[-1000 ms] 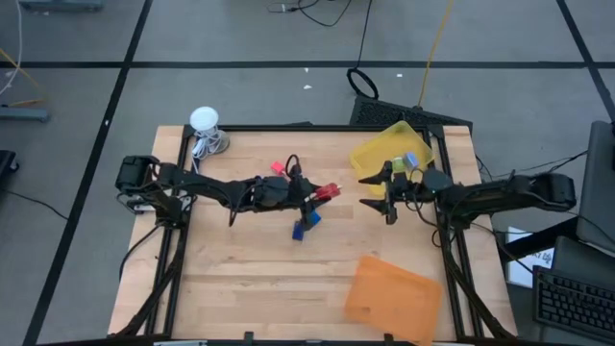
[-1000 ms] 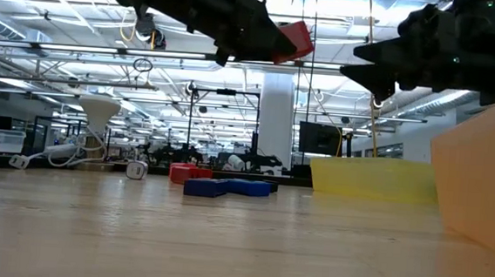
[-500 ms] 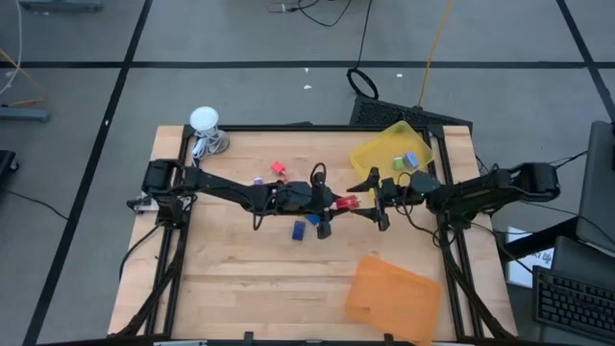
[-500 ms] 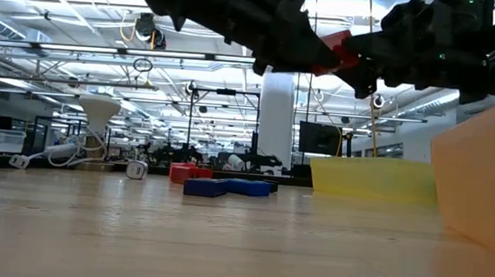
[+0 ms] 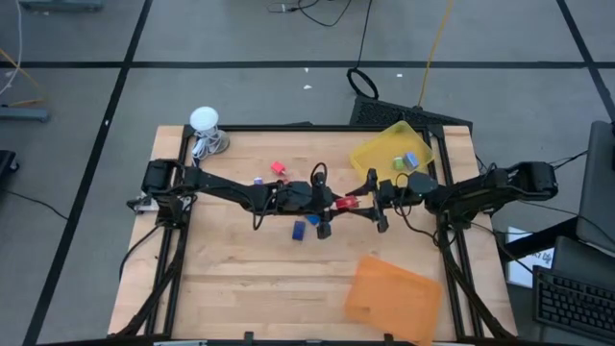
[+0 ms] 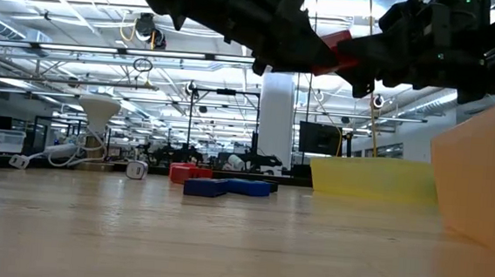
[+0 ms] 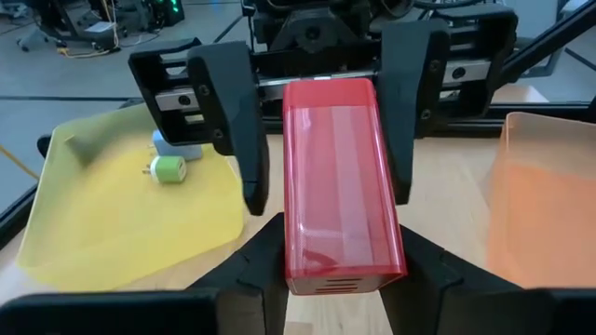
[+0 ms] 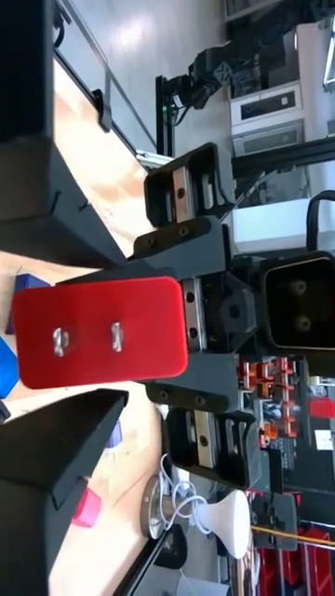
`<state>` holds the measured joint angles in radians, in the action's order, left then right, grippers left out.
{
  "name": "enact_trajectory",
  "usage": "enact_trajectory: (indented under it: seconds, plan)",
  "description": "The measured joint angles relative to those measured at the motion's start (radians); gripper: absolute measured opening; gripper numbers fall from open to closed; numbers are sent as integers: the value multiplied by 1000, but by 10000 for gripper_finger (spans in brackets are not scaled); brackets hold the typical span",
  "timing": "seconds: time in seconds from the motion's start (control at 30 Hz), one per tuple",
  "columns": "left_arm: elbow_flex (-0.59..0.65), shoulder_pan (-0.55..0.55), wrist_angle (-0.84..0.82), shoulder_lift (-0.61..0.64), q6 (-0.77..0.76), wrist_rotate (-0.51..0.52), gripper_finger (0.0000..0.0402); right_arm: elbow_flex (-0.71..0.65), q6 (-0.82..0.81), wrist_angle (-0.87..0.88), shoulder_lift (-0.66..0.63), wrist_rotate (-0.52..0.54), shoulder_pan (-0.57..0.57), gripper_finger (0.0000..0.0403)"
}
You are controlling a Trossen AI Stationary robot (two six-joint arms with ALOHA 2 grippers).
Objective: Pick & Place Office items
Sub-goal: Put the bottom red charger adapter into the yellow bin
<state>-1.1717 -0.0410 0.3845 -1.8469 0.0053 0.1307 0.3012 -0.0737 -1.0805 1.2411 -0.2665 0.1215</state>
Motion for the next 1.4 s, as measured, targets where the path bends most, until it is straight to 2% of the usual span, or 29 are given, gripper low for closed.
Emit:
enact_trajectory:
  seconds: [0.23, 0.37, 0.7, 0.87, 1.03, 1.27, 1.4]
  plan:
    - [0, 0, -1, 0, -1, 0, 122, 0, 0, 0, 0, 0, 0, 141]
    - [0, 0, -1, 0, -10, -3, 139, 0, 12, 1, 0, -4, 0, 114]
    - [0, 1, 5, 0, 0, 1, 193, -1, 8, 13, 0, -27, 0, 130]
    - [0, 0, -8, 7, 46, 2, 216, -1, 10, 31, -8, -27, 10, 113]
    - [1, 1, -105, 64, 90, 4, 234, -2, 8, 90, -26, -26, 42, 113]
    - [4, 13, -320, 175, 56, 11, 243, -3, -11, 187, -81, -23, 95, 116]
    - [59, 30, -342, 205, 36, 10, 236, -3, -72, 277, -132, -24, 146, 114]
